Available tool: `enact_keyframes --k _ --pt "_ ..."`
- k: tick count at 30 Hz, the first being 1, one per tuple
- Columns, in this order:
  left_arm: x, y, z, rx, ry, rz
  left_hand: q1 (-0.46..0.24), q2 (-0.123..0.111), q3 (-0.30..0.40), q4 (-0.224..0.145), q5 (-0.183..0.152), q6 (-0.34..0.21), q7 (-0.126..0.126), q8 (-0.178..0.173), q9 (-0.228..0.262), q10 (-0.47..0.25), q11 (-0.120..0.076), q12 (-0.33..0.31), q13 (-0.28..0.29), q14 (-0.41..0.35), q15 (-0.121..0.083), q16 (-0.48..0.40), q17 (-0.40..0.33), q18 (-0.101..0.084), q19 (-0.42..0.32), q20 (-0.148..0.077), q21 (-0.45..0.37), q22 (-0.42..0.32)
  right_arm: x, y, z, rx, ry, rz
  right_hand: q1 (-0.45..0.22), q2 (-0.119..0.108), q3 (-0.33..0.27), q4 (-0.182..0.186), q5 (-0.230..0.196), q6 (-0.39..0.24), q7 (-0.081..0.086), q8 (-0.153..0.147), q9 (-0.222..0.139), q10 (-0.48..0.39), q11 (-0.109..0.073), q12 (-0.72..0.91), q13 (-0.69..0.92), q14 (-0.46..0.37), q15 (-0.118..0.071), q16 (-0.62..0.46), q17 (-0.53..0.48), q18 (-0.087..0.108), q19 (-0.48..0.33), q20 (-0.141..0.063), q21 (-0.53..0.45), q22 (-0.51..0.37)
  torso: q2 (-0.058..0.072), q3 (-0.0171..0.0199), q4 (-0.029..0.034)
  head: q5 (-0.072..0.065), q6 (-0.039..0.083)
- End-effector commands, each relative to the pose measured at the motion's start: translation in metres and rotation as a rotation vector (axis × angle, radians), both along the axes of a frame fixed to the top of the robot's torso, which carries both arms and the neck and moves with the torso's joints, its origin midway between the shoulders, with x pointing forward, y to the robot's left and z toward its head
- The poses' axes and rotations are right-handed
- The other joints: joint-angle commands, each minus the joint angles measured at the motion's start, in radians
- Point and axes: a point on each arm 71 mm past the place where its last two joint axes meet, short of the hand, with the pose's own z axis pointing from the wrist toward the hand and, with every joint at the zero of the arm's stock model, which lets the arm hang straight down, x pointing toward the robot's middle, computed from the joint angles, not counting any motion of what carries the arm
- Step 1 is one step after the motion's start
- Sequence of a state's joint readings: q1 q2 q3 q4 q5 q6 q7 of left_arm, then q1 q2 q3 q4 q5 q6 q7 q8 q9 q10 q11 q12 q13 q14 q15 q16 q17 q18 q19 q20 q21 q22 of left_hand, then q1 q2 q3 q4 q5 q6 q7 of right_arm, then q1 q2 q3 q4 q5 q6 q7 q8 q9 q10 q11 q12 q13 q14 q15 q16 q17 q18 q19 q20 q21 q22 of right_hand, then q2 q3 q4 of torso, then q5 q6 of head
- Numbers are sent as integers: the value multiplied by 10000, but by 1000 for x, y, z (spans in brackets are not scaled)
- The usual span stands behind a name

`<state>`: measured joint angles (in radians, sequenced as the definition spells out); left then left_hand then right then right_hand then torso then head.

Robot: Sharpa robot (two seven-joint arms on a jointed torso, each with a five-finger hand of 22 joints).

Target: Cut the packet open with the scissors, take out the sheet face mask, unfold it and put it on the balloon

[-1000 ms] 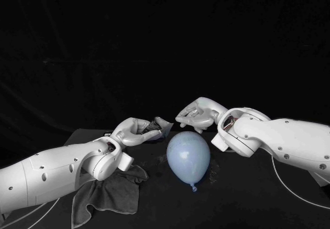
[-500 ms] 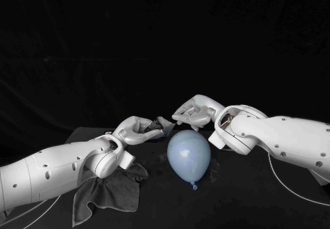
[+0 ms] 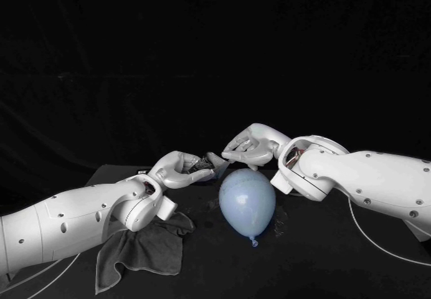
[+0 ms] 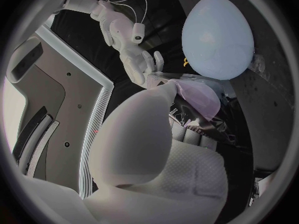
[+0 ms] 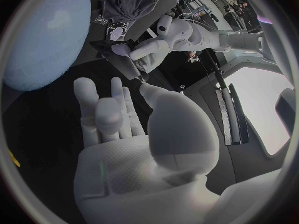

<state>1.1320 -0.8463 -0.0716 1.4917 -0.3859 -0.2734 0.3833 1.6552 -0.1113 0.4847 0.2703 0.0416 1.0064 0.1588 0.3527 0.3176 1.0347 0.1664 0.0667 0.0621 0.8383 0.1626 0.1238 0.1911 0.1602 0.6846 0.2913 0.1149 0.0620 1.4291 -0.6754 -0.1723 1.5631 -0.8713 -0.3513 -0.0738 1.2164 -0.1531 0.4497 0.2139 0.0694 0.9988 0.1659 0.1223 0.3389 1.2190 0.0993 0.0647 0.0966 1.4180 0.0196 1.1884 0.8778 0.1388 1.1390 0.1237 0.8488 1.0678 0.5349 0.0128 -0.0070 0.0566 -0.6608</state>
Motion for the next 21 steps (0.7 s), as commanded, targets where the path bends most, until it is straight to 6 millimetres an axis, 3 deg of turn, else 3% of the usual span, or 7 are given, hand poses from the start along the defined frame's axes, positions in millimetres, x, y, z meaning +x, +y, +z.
enact_keyframes --k 1,21 --pt "0 -3 2 13 -73 -55 -28 -24 66 -12 62 22 78 45 160 7 65 -58 -9 18 54 -50 -12 -173 82 17 -27 16 -1 3 0 -395 -274 311 86 -71 -75 -23 -67 63 35 -31 9 43 -24 34 1 53 -20 132 160 139 84 3 118 61 -3 -6 8 1 -20" --pt "0 -2 2 0 25 -55 -38 -28 91 -19 62 13 86 51 168 4 65 -59 -9 19 54 -55 -14 -183 89 16 -28 16 1 6 0 -742 -514 353 292 -126 -137 -147 -67 83 12 -25 10 119 -50 41 27 86 -43 233 214 127 152 -15 190 128 1 -1 4 46 -79"
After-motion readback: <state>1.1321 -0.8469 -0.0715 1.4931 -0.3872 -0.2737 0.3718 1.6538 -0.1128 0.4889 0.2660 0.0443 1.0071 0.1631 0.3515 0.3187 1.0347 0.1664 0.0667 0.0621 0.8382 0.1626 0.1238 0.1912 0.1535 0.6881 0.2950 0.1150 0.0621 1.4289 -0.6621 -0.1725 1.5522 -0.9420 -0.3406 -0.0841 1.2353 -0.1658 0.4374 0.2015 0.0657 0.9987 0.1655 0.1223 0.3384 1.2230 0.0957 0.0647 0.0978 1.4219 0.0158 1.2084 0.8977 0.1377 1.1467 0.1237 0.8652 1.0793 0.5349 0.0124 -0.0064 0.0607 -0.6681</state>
